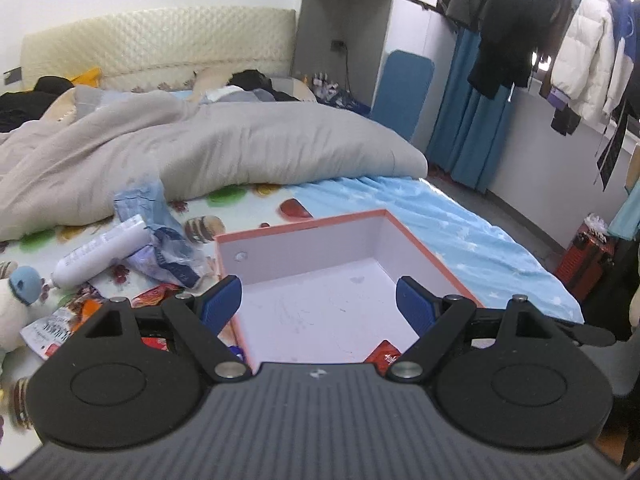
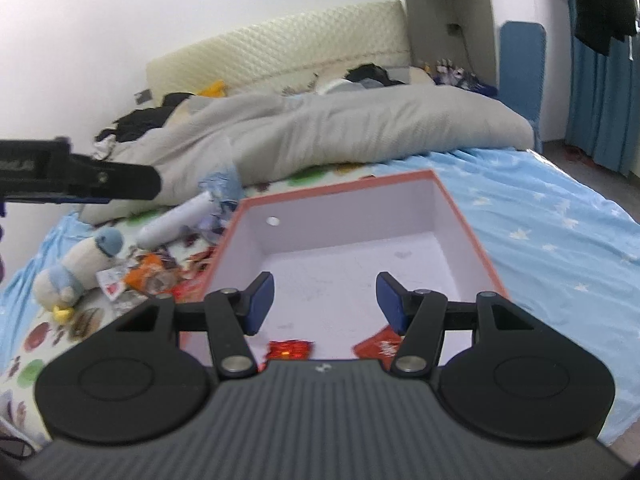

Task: Organize snacks
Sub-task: 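Withdraw both tools from the box back toward the snack pile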

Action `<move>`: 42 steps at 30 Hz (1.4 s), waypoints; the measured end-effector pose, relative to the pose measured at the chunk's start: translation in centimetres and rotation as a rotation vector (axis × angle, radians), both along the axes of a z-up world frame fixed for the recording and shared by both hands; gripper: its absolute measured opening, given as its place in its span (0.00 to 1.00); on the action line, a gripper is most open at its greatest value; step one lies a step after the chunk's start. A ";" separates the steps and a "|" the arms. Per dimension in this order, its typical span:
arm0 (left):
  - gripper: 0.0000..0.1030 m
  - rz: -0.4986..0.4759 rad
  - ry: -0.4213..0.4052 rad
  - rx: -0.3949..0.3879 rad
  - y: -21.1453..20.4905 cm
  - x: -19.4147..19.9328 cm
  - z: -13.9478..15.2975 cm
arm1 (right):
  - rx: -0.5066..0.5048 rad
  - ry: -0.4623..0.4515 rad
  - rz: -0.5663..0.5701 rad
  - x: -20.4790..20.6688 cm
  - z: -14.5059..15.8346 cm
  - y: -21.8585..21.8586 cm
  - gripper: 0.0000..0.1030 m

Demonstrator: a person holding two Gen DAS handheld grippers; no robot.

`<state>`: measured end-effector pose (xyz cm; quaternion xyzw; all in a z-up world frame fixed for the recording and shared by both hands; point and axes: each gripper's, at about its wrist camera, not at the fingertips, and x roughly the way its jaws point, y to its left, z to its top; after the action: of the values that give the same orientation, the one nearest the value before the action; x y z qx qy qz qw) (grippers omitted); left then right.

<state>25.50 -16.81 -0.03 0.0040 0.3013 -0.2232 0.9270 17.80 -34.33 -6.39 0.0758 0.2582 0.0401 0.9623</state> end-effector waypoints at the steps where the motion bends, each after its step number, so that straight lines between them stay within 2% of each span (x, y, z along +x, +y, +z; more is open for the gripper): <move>1: 0.85 0.006 -0.004 -0.001 0.5 -0.5 0.1 | 0.004 -0.006 0.007 -0.3 0.1 0.5 0.58; 8: 0.85 0.073 -0.028 -0.024 4.1 -3.9 0.3 | -0.018 -0.077 0.055 -2.8 0.8 3.7 0.57; 12: 0.85 0.126 -0.040 -0.066 6.4 -6.2 0.5 | -0.015 -0.083 0.065 -4.1 0.7 5.0 0.57; 17: 0.85 0.157 -0.087 -0.057 8.6 -9.4 1.2 | -0.012 -0.096 0.079 -5.7 0.8 6.4 0.57; 22: 0.85 0.203 -0.109 -0.013 10.9 -12.6 0.8 | -0.027 -0.161 0.052 -7.9 0.3 7.9 0.58; 29: 0.85 0.267 -0.085 0.007 14.7 -16.5 -0.7 | -0.007 -0.130 0.074 -9.8 -1.0 10.0 0.58; 37: 0.85 0.308 -0.027 -0.030 17.4 -19.0 -3.7 | -0.032 -0.109 0.101 -12.1 -2.2 12.9 0.58; 40: 0.85 0.327 0.006 -0.058 18.5 -19.4 -4.9 | -0.039 -0.083 0.125 -12.7 -3.0 13.8 0.58; 42: 0.85 0.333 0.020 -0.051 18.9 -19.7 -5.6 | -0.050 -0.061 0.134 -13.0 -3.6 14.5 0.58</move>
<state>5.84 2.10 -5.59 -0.0717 0.3014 -0.0741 0.9479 4.82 -19.82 -10.00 0.0329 0.2344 0.1002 0.9664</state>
